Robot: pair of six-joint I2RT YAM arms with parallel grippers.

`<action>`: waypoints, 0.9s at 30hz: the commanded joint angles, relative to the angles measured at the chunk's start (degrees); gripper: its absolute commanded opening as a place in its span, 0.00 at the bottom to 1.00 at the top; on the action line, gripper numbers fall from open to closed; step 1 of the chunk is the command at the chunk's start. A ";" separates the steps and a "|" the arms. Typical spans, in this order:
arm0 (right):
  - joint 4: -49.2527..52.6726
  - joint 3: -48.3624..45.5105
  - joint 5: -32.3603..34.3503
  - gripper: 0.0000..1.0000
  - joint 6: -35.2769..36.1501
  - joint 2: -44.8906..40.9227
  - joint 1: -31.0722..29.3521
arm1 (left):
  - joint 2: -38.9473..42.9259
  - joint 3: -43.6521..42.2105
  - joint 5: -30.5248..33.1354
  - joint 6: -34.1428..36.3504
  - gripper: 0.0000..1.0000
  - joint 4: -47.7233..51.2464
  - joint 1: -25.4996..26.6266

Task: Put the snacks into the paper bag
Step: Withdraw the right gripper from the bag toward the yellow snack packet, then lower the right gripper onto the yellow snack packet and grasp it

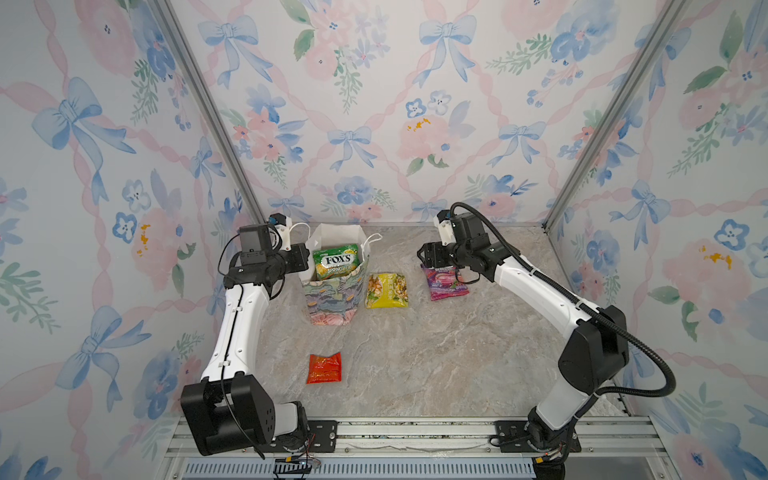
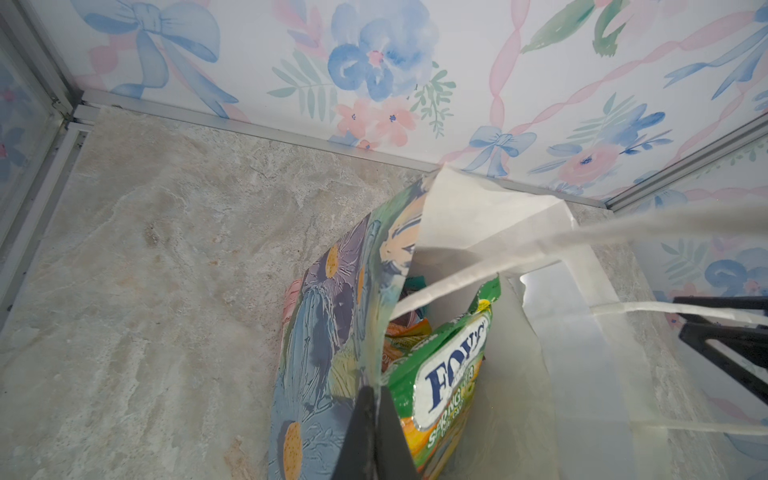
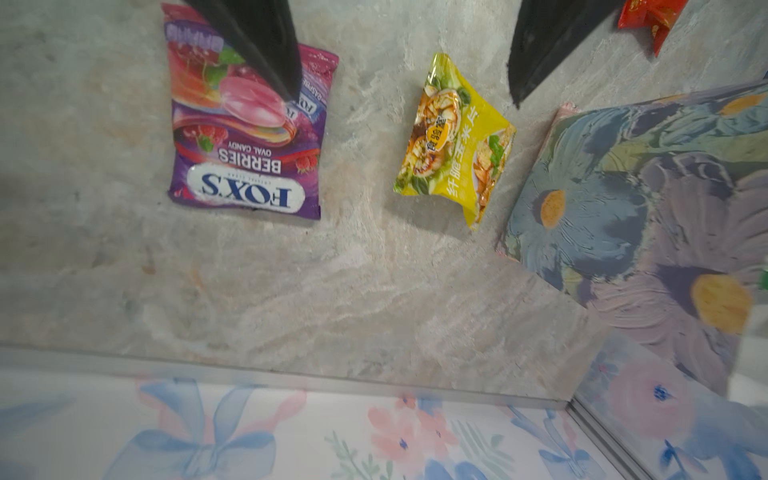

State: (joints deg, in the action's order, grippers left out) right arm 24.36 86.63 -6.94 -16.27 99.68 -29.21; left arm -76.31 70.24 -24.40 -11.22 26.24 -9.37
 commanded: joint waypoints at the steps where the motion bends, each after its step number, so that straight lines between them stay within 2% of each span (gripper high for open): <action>1: -2.03 -1.59 -4.42 0.76 -3.56 2.82 0.71 | 0.55 -0.63 0.43 -0.90 0.00 -0.93 -0.47; 9: -2.78 1.10 -9.03 0.74 -5.62 11.54 0.25 | 0.21 -0.72 0.33 -0.95 0.00 -1.02 -0.52; 27: -4.97 7.24 -11.33 0.77 -9.42 23.29 -4.31 | 0.21 -0.72 -0.40 -0.99 0.00 -1.07 -0.84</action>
State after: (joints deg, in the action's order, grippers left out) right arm 20.18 91.50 -17.45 -24.36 121.16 -32.77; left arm -76.31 70.24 -24.47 -11.86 26.22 -9.58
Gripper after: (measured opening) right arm 0.769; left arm 0.047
